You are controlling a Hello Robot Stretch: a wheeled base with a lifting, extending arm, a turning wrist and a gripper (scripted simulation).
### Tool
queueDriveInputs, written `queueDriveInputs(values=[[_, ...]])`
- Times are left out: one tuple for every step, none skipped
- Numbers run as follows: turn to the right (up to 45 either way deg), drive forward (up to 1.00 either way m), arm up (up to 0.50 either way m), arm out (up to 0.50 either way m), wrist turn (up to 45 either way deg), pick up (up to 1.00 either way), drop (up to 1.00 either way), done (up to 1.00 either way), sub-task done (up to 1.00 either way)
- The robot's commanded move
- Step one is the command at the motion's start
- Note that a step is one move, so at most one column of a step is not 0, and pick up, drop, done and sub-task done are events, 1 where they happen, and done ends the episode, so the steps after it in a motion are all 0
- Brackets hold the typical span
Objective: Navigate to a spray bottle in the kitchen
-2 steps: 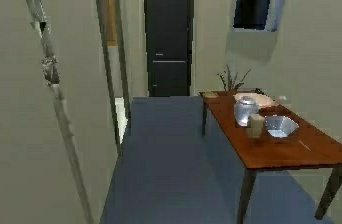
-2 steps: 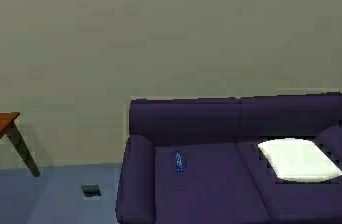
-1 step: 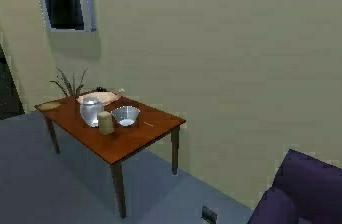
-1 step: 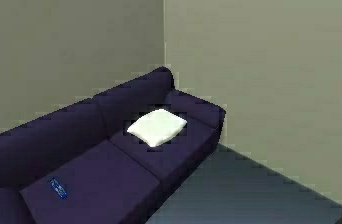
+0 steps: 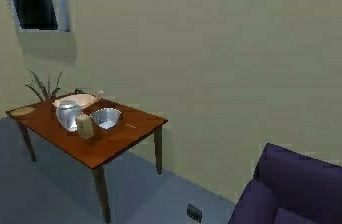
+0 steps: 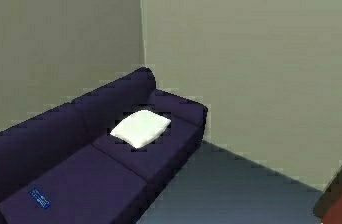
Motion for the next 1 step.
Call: queueDriveInputs(values=[[0.0, 0.3, 0.0, 0.0, 0.0, 0.0, 0.0, 0.0, 0.0]])
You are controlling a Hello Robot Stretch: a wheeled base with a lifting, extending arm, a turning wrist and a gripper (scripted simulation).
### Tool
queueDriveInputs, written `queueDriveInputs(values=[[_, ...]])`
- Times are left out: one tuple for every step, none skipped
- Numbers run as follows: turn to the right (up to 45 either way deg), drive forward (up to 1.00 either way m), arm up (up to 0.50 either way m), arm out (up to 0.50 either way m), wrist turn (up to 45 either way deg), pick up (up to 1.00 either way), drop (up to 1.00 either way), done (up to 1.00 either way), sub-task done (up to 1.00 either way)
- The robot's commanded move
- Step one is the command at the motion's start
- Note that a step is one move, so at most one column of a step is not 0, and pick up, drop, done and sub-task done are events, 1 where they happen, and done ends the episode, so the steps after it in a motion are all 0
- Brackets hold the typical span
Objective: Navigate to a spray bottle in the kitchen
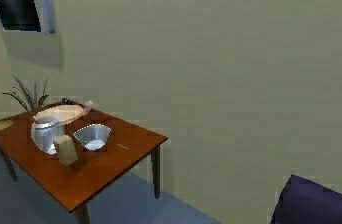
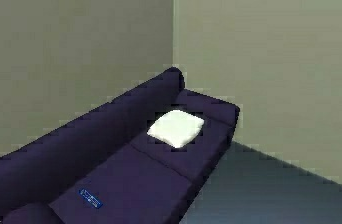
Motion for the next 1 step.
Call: queueDriveInputs(values=[[-45.0, 0.0, 0.0, 0.0, 0.0, 0.0, 0.0, 0.0, 0.0]])
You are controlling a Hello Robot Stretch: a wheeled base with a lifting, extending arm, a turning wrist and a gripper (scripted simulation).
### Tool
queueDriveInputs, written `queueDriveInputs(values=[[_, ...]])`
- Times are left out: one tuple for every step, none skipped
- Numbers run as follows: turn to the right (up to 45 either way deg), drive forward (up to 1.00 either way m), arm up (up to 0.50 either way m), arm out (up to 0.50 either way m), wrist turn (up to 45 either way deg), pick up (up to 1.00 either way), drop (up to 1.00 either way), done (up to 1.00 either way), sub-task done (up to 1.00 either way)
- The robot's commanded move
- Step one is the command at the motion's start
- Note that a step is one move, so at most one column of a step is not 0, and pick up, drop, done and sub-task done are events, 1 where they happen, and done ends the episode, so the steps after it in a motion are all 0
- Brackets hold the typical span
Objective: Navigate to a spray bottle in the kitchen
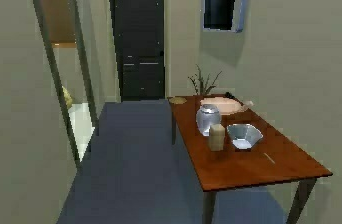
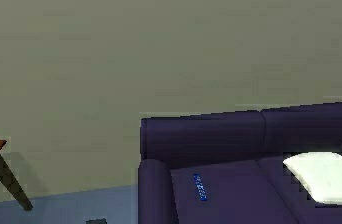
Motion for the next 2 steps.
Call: queueDriveInputs(values=[[-15.0, 0.0, 0.0, 0.0, 0.0, 0.0, 0.0, 0.0, 0.0], [0.0, 0.75, 0.0, 0.0, 0.0, 0.0, 0.0, 0.0, 0.0]])
